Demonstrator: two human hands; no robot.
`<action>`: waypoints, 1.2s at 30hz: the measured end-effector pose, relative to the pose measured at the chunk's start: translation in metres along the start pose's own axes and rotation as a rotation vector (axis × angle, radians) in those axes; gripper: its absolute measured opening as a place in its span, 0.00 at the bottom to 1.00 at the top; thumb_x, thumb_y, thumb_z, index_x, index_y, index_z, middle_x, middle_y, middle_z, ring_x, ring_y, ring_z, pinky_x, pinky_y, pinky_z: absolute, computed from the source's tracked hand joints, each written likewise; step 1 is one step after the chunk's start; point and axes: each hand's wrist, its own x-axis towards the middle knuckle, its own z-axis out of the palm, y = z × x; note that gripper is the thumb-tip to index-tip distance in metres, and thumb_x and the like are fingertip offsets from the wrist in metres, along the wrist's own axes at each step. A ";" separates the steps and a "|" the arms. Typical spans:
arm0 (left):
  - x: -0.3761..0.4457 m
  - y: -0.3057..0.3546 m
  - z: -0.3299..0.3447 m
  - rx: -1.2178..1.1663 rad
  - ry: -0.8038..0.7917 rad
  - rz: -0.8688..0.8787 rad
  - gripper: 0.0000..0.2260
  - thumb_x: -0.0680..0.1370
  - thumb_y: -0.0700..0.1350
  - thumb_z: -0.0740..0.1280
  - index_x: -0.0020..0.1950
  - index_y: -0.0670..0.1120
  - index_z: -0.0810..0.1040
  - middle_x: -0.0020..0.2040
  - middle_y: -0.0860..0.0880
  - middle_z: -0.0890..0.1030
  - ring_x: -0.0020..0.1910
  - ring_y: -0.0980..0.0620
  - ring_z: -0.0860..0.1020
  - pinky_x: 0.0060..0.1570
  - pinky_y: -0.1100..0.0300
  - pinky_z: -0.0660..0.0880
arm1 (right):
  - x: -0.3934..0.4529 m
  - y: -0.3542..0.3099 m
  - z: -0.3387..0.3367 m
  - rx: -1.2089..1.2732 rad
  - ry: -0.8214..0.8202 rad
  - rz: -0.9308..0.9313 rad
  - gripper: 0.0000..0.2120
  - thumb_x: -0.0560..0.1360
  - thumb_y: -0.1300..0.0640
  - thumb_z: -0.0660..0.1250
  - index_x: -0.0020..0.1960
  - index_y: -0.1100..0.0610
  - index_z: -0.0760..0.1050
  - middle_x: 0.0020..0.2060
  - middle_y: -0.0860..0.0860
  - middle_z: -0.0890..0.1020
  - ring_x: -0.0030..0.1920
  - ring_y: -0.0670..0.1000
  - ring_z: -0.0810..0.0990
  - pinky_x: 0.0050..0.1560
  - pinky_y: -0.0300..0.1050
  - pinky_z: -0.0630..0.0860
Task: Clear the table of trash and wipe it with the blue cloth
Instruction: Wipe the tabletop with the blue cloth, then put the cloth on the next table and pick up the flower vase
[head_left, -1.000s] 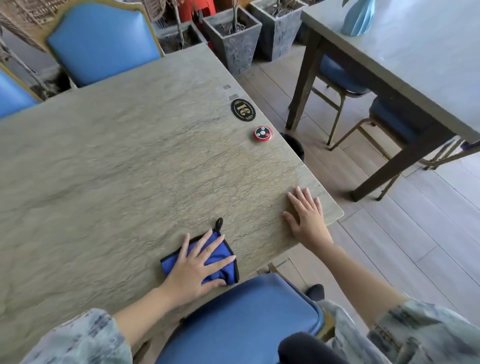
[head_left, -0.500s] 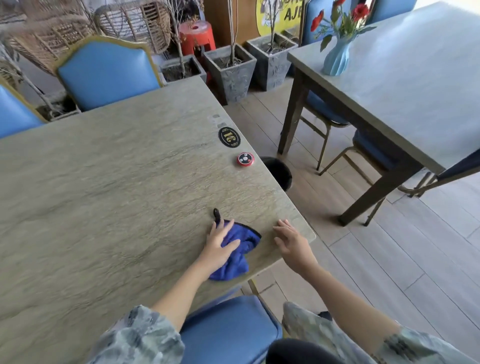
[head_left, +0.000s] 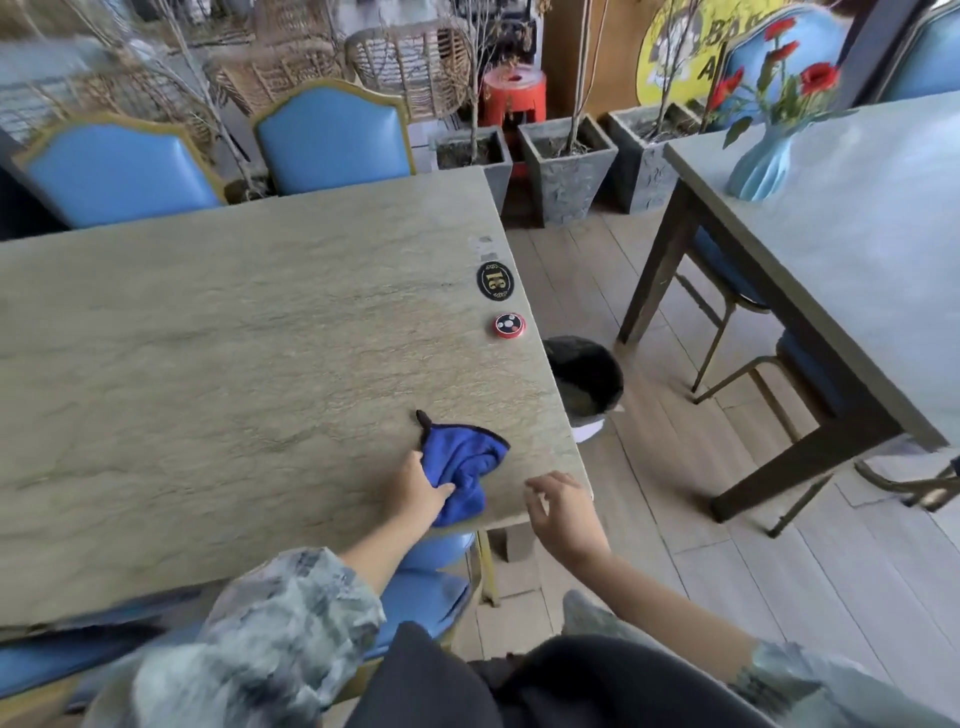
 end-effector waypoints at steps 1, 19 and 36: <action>-0.005 0.005 0.008 -0.040 0.016 -0.013 0.21 0.69 0.42 0.75 0.58 0.39 0.73 0.51 0.43 0.79 0.50 0.43 0.78 0.47 0.54 0.72 | 0.003 -0.005 -0.002 0.033 -0.014 0.043 0.10 0.76 0.58 0.64 0.54 0.59 0.81 0.47 0.54 0.82 0.49 0.55 0.79 0.46 0.38 0.67; -0.037 0.000 0.015 0.013 0.111 0.009 0.15 0.75 0.42 0.68 0.61 0.44 0.76 0.52 0.44 0.79 0.52 0.45 0.78 0.57 0.55 0.73 | 0.050 -0.024 0.006 -0.331 -0.262 0.164 0.24 0.75 0.57 0.61 0.70 0.51 0.63 0.62 0.56 0.71 0.62 0.58 0.71 0.57 0.52 0.68; -0.038 0.220 0.111 0.302 -0.236 0.554 0.24 0.74 0.48 0.69 0.69 0.43 0.71 0.67 0.42 0.70 0.67 0.44 0.68 0.67 0.57 0.63 | 0.025 0.134 -0.253 -0.728 0.222 -0.241 0.20 0.72 0.59 0.70 0.63 0.49 0.74 0.47 0.50 0.78 0.47 0.54 0.75 0.51 0.49 0.69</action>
